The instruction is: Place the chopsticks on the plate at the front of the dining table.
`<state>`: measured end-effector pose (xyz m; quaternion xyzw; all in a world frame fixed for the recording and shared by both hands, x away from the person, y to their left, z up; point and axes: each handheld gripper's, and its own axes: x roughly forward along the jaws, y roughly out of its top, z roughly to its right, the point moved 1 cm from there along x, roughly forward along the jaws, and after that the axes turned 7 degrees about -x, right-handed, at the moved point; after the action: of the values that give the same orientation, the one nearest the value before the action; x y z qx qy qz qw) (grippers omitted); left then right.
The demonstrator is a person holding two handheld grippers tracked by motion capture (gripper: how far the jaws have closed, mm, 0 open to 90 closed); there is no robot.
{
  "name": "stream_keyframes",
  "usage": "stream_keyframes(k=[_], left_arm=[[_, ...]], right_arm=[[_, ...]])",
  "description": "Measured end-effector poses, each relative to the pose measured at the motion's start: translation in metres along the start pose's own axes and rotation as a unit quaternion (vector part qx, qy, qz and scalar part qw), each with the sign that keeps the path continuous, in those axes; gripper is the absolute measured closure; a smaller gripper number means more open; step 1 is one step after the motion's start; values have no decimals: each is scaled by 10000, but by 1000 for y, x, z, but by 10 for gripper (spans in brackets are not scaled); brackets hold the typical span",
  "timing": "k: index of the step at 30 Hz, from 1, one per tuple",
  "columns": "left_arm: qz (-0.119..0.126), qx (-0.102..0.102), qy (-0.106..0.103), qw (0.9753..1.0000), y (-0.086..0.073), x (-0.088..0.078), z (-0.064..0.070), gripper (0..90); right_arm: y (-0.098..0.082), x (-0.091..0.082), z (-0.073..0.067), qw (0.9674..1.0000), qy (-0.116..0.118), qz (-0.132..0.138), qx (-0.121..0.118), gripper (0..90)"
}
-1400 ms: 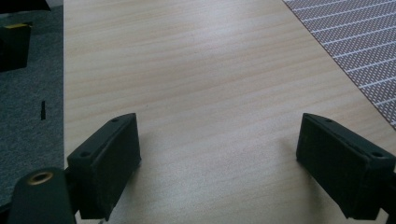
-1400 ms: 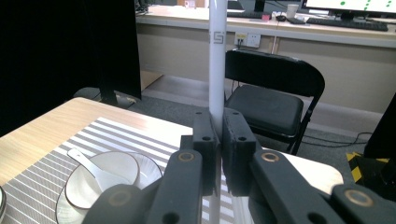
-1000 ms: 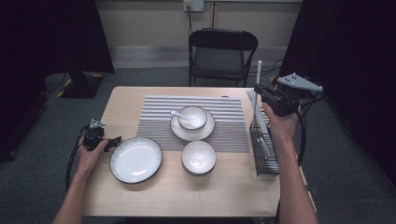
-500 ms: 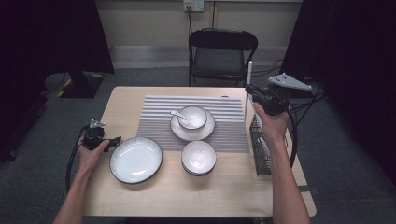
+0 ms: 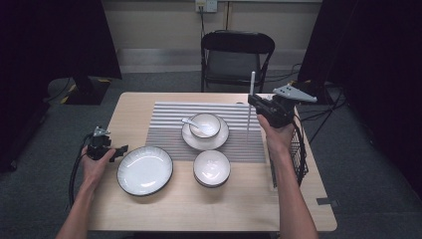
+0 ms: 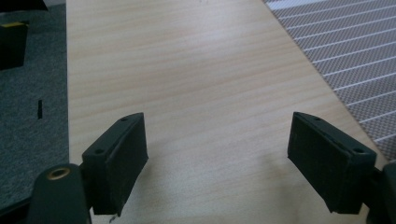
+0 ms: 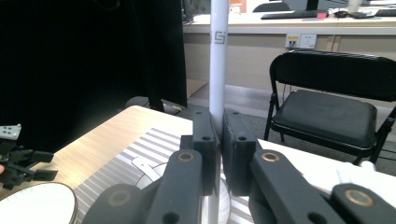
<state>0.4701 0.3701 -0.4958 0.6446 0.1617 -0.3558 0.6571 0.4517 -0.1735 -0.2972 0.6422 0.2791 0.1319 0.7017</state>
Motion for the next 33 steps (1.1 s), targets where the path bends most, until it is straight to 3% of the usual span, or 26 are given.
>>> stream_keyframes(k=[5,10,12,15,18,19,22,23,26,29,31,33], left_arm=[[267,-30,-152,9995,5,-10,6,196],[510,123,-292,9982,10,-19,16,236],[528,212,-436,9974,13,-22,21,228],[614,349,-480,9963,16,-28,30,223],[670,333,-611,9953,18,-32,34,253],[691,283,-745,9944,19,-35,39,250],[701,333,-818,9936,20,-38,45,221],[720,382,-985,9918,22,-42,51,221],[814,398,-1213,9885,25,-47,57,224],[828,566,-1126,9886,27,-49,63,225],[784,587,-1363,9858,27,-50,69,225],[782,711,-1389,9847,29,-51,75,230]], right_arm=[[-2,3,-6,10000,82,21,-16,851],[-4,7,-10,9999,139,-9,-34,851],[-4,9,-12,9999,164,-26,-41,851],[-5,12,-13,9998,191,1,-18,851],[-5,14,-14,9998,172,-45,17,851],[-5,15,-16,9997,221,-20,32,851],[-4,17,-19,9997,258,-17,22,851],[-2,18,-22,9996,294,4,16,851],[-1,20,-26,9993,373,46,17,851],[0,22,-30,9991,430,43,-6,851],[1,23,-33,9988,475,62,17,851],[1,25,-37,9985,545,63,3,851]])
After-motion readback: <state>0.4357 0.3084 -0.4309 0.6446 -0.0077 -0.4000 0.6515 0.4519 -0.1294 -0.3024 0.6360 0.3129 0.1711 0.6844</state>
